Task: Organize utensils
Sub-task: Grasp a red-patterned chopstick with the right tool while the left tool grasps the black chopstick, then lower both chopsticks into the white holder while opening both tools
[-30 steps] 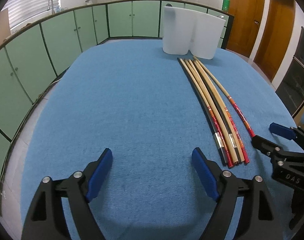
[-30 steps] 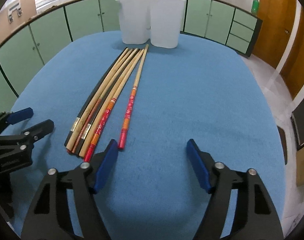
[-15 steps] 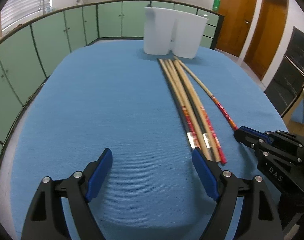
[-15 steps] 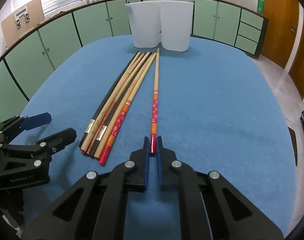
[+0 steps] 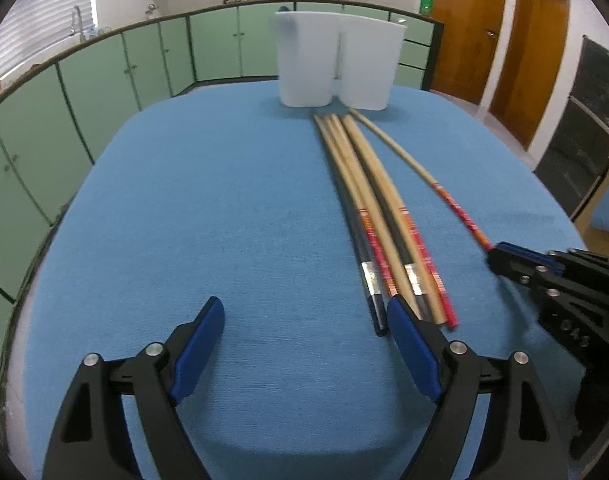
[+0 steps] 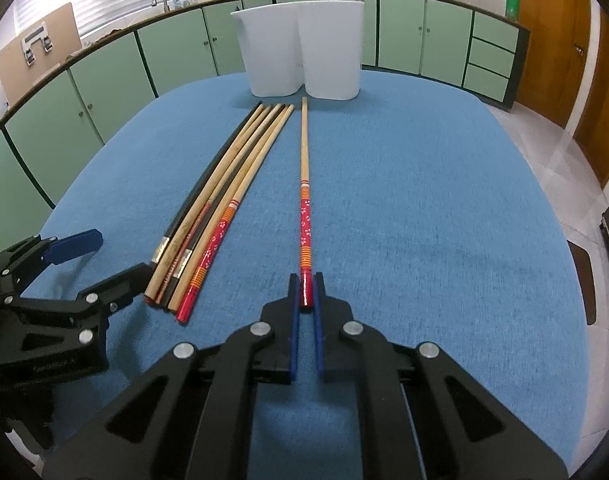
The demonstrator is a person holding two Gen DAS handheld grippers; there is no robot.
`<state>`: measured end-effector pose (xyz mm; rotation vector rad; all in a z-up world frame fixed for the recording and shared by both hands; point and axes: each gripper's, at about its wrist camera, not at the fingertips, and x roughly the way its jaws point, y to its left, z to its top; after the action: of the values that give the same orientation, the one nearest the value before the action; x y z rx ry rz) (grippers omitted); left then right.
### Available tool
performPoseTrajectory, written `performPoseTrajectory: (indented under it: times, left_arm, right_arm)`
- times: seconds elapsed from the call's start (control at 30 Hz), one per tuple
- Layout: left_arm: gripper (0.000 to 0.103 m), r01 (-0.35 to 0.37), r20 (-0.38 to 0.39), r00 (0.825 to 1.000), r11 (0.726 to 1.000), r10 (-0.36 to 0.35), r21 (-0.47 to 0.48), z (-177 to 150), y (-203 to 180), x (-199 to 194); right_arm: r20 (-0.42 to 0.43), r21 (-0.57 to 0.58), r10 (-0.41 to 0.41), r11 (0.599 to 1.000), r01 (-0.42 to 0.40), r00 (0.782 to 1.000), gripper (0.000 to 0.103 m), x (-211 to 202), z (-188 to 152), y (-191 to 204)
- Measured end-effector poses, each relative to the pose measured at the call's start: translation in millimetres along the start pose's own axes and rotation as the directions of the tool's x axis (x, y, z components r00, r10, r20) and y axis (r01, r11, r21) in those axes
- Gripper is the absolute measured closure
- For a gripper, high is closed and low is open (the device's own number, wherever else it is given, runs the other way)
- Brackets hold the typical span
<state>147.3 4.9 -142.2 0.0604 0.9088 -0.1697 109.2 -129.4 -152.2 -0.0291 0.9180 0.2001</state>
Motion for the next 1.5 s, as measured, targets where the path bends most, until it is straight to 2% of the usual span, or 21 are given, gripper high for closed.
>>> performPoseTrajectory:
  times: [0.23,0.3,0.43,0.53,0.6,0.7,0.77,0.97,1.23,1.5]
  left_arm:
    - [0.02,-0.018,-0.008,1.0,1.0,0.018,-0.012,-0.3,5.1,0.3]
    - [0.02,-0.045,-0.015,0.999,0.999,0.046,0.005,-0.5,0.5,2.7]
    - [0.021,-0.042,-0.011,0.999,0.999,0.042,-0.01,0.2,2.0,3.3]
    - [0.037,-0.044,0.001,0.999,0.999,0.044,-0.002,-0.5,0.0,1.5]
    - [0.061,-0.028,0.012,1.0,1.0,0.027,0.007,-1.0,-4.5,-0.5]
    - [0.086,-0.004,0.019,1.0,1.0,0.004,0.022,-0.9,-13.5,-1.8]
    - [0.096,0.015,0.02,1.0,0.999,-0.016,0.035,-1.1,-19.1,-1.6]
    - [0.097,0.031,0.026,0.999,1.0,-0.031,0.003,-0.1,-16.6,-5.3]
    - [0.097,0.032,0.116,0.993,0.999,-0.034,0.016,16.6,-8.3,-52.3]
    - [0.097,0.041,0.267,0.962,0.999,-0.046,0.025,52.9,-0.6,-106.3]
  right_arm:
    - [0.005,-0.001,-0.002,1.0,0.002,1.0,0.097,0.5,-0.7,0.0]
    - [0.006,-0.002,-0.002,1.0,0.002,1.0,0.097,0.5,-1.3,0.0]
    - [0.006,0.011,0.013,1.0,-0.013,1.0,0.097,1.5,-1.4,-2.1]
    - [0.008,0.013,0.016,1.0,-0.016,1.0,0.097,1.1,-2.0,-2.0]
    - [0.009,0.013,0.015,1.0,-0.015,1.0,0.097,0.7,-2.4,-1.5]
    - [0.01,0.009,0.011,1.0,-0.011,1.0,0.097,0.2,-2.5,-1.3]
    - [0.012,0.011,0.012,1.0,-0.012,1.0,0.097,-0.1,-2.6,-1.8]
    - [0.032,0.029,0.023,0.999,-0.024,0.999,0.098,-8.0,-1.2,-6.8]
    - [0.137,0.005,0.023,1.0,-0.024,0.99,0.098,-56.9,20.8,-13.5]
    - [0.242,0.007,0.064,0.998,-0.067,0.968,0.098,-106.2,57.5,-26.5]
